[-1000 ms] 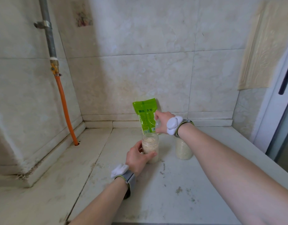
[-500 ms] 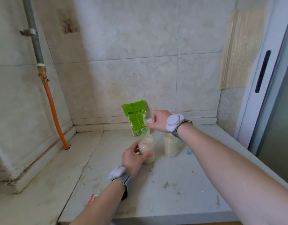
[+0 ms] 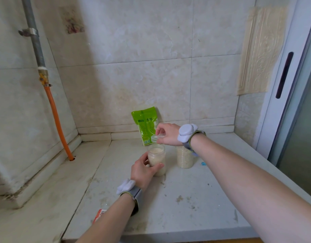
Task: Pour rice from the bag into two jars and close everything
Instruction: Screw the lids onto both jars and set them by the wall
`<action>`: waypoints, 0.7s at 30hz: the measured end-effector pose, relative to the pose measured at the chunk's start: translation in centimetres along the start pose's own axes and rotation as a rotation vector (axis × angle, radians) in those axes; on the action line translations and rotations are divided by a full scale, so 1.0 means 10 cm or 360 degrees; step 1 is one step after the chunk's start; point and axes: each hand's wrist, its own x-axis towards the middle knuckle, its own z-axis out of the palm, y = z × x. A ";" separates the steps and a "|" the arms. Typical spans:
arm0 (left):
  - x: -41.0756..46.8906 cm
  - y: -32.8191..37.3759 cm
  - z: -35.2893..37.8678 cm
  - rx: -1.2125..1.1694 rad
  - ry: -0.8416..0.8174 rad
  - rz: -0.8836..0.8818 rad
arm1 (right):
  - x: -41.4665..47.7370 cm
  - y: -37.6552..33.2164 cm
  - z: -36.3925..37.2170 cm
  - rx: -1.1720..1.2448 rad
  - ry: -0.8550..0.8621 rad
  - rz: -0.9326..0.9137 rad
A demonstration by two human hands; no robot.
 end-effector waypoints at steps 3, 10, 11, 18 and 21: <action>-0.01 -0.01 0.00 -0.0053 0.0037 -0.0010 | 0.00 -0.02 0.00 -0.0026 -0.0030 -0.0038; 0.01 -0.04 0.00 -0.0014 -0.0034 -0.0032 | 0.01 -0.12 0.09 -0.0182 -0.0219 -0.0071; 0.01 -0.04 0.01 -0.0012 -0.0033 -0.0033 | 0.01 -0.12 0.09 -0.0198 -0.0247 -0.0074; 0.00 -0.05 0.02 -0.0054 -0.0041 -0.0037 | 0.02 -0.20 0.08 -0.0414 -0.0441 -0.0157; 0.01 -0.07 0.01 -0.0057 -0.0038 -0.0044 | 0.05 -0.24 0.07 -0.0454 -0.0521 -0.0195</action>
